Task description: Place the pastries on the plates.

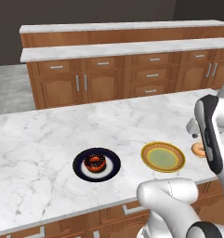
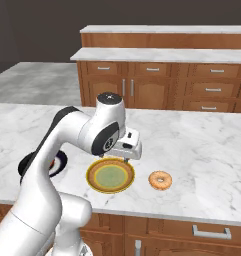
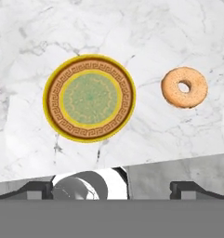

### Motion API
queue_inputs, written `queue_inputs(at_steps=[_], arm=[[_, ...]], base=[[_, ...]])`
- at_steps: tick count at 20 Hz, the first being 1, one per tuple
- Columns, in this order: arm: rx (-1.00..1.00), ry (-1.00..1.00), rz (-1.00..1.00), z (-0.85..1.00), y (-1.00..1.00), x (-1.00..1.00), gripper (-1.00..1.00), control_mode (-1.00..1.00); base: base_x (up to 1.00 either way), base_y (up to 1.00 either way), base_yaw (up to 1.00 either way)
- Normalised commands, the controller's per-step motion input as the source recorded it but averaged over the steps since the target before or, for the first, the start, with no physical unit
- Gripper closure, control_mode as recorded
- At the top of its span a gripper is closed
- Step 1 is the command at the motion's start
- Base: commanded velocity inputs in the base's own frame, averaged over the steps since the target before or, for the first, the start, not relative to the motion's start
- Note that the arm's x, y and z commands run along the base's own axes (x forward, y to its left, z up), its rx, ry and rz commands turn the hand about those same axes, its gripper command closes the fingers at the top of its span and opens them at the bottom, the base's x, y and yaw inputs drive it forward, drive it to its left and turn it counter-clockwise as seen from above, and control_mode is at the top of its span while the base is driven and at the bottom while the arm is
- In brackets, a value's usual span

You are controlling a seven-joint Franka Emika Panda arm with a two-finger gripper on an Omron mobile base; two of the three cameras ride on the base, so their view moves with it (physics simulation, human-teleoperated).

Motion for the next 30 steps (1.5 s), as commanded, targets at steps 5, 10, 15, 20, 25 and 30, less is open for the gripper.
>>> queue_inputs(at_steps=[5,10,15,20,25,30], arm=[[-0.03,0.0,-0.02,-0.3,-0.35,0.01,-1.0,-1.0],[-0.02,0.0,-0.01,-0.43,-0.34,0.04,-1.0,-1.0],[0.0,0.0,0.0,-0.27,-0.18,0.14,-1.0,-1.0],[0.0,0.0,0.0,-0.18,-0.05,0.27,-1.0,-1.0],[0.0,0.0,0.0,-0.17,-0.16,0.19,-1.0,-1.0],[0.0,0.0,0.0,-0.14,-0.29,0.1,-1.0,-1.0]], base=[[0.0,0.0,0.0],[0.0,0.0,0.0],[0.0,0.0,0.0],[0.0,0.0,0.0],[0.0,0.0,0.0],[0.0,0.0,0.0]])
